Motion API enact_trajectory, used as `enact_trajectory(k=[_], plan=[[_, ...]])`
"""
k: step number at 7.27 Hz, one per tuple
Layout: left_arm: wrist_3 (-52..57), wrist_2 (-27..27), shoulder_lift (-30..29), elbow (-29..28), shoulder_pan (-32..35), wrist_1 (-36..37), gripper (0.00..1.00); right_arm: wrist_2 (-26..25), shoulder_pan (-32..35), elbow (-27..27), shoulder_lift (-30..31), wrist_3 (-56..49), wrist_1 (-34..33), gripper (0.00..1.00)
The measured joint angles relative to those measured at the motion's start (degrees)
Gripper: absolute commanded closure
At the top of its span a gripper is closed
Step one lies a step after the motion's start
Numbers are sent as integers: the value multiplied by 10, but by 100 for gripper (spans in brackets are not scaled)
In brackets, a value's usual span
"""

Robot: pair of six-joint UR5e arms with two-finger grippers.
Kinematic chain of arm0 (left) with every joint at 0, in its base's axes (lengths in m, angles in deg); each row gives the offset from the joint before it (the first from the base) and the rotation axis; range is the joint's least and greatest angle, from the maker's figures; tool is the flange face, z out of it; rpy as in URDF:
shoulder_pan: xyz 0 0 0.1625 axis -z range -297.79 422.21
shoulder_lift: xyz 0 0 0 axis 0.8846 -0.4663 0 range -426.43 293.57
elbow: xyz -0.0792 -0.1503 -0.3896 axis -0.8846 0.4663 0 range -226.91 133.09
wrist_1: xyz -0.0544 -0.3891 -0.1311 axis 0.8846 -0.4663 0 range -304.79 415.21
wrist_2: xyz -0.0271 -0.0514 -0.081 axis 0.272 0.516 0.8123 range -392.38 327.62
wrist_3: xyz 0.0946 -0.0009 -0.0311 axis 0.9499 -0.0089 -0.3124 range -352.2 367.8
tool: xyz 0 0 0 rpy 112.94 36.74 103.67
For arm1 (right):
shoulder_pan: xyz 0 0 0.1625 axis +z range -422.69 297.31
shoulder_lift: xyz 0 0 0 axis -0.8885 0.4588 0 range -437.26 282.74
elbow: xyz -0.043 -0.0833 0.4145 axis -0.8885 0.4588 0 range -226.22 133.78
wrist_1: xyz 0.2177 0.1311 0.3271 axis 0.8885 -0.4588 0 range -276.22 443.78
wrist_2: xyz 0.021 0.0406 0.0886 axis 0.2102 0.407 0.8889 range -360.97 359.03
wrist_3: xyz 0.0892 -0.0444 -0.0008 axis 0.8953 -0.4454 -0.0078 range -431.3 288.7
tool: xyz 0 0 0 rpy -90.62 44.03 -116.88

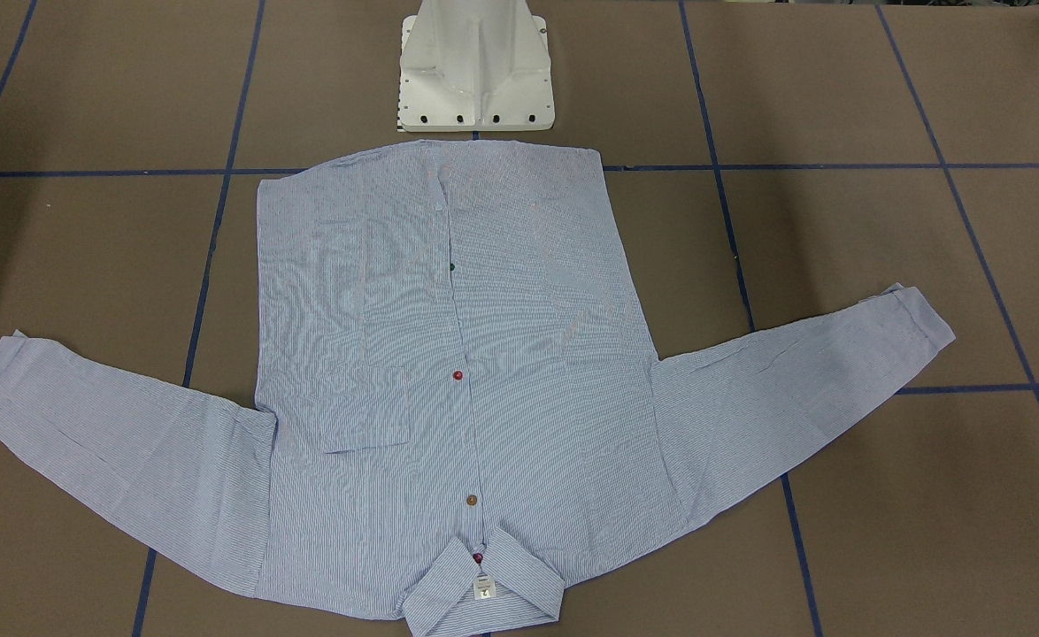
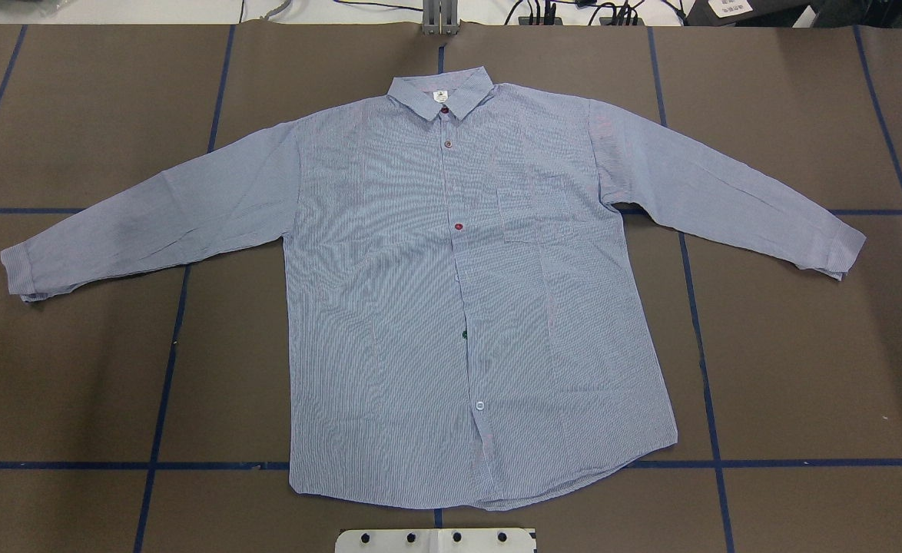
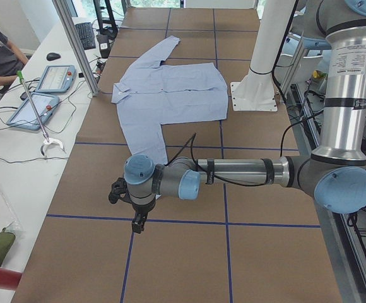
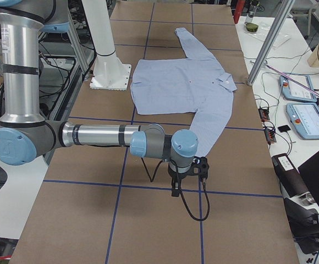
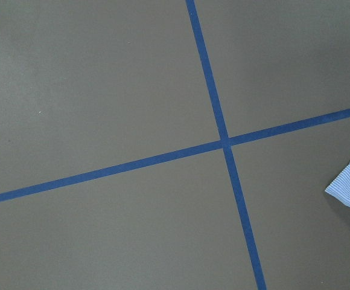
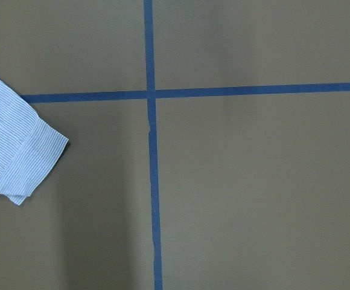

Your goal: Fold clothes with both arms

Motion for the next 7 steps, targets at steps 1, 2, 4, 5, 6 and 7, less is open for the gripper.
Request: enact_trajectory(k=[1, 2, 4, 5, 6, 7], plan=[[0, 0, 0, 0, 0, 0, 0, 0, 0, -3, 0, 1, 0, 0], [0, 0, 0, 0, 0, 0, 0, -1, 0, -6, 1, 1, 0, 0], [0, 1, -1, 1, 0, -1, 0, -1, 0, -9, 3, 2, 0, 0], [-1, 1, -2, 2, 0, -2, 0, 1, 0, -10, 3, 3, 2, 0], [-1, 1, -5, 6, -1, -3, 0, 2, 0, -7, 2, 3, 5, 0], [-1, 1, -10, 21, -1, -4, 0, 6, -2, -4, -2, 2, 15, 0]])
